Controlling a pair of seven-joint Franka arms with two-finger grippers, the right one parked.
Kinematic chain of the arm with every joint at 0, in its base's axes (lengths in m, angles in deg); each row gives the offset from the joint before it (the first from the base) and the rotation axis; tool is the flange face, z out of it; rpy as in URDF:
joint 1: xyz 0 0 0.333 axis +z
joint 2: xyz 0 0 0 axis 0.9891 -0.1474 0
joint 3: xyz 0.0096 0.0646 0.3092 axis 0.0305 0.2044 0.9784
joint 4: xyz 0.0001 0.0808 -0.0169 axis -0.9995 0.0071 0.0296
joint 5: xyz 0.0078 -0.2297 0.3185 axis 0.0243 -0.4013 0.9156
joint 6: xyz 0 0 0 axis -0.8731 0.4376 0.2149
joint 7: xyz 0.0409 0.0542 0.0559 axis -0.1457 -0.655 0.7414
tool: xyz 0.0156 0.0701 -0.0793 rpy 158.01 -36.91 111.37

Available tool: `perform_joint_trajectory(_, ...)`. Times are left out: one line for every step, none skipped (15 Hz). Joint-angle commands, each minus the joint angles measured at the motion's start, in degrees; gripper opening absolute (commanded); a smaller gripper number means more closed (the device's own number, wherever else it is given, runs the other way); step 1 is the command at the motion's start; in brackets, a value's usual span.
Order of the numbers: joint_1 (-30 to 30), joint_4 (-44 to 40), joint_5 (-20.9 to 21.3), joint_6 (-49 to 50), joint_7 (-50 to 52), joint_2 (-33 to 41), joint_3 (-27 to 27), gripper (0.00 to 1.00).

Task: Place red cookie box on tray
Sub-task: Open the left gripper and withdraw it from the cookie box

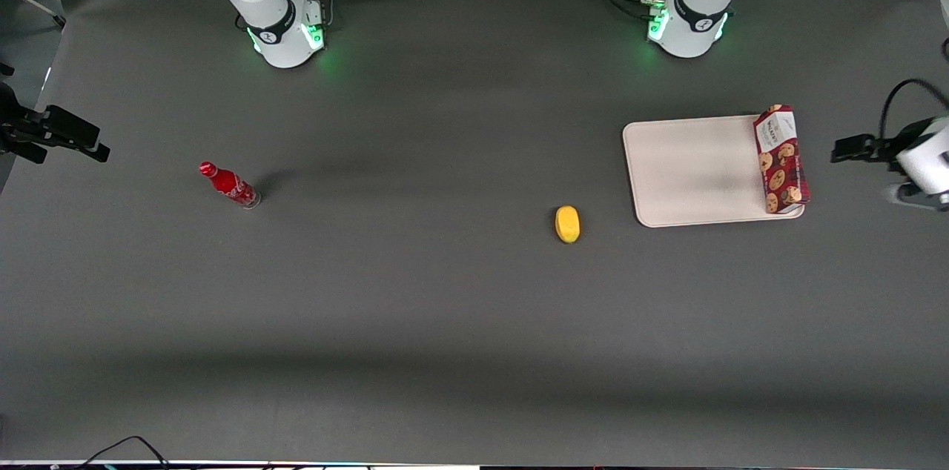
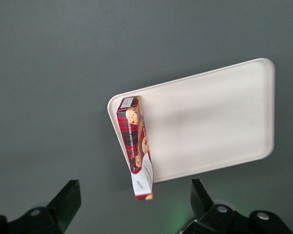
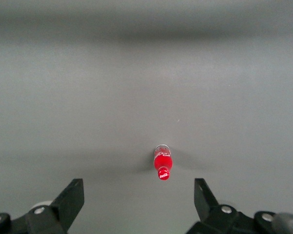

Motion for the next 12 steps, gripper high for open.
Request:
perform_joint_trajectory(-0.49, -13.77, 0.41, 12.08, 5.77, -1.32, -3.79, 1.0)
perform_joint_trajectory(-0.49, -16.76, 0.32, 15.51, 9.02, -1.24, -5.89, 1.0)
perform_joint_trajectory(-0.49, -19.14, -0.12, 18.41, 12.62, -0.54, -7.83, 1.0)
perform_joint_trajectory(-0.49, -19.86, -0.21, 20.09, 16.05, 0.34, -9.93, 1.0)
perform_joint_trajectory(-0.41, -19.34, -0.3, 21.07, 18.78, 2.18, -12.22, 1.0)
perform_joint_trajectory(-0.41, -17.33, -0.38, 21.08, 19.94, 4.28, -13.02, 1.0)
perform_joint_trajectory(-0.41, -15.14, -0.82, 20.38, 20.12, 6.65, -13.21, 1.0)
perform_joint_trajectory(-0.41, -15.12, -1.08, 20.64, 20.21, 7.2, -13.21, 1.0)
perform_joint_trajectory(-0.32, -15.64, -1.0, 19.94, 19.34, 7.12, -13.03, 1.0)
perform_joint_trajectory(-0.32, -16.43, -1.26, 19.33, 18.98, 6.68, -12.77, 1.0)
perform_joint_trajectory(-0.32, -16.87, -1.26, 19.06, 18.98, 6.07, -12.68, 1.0)
perform_joint_trajectory(-0.32, -16.96, -1.26, 19.23, 18.89, 5.89, -12.68, 1.0)
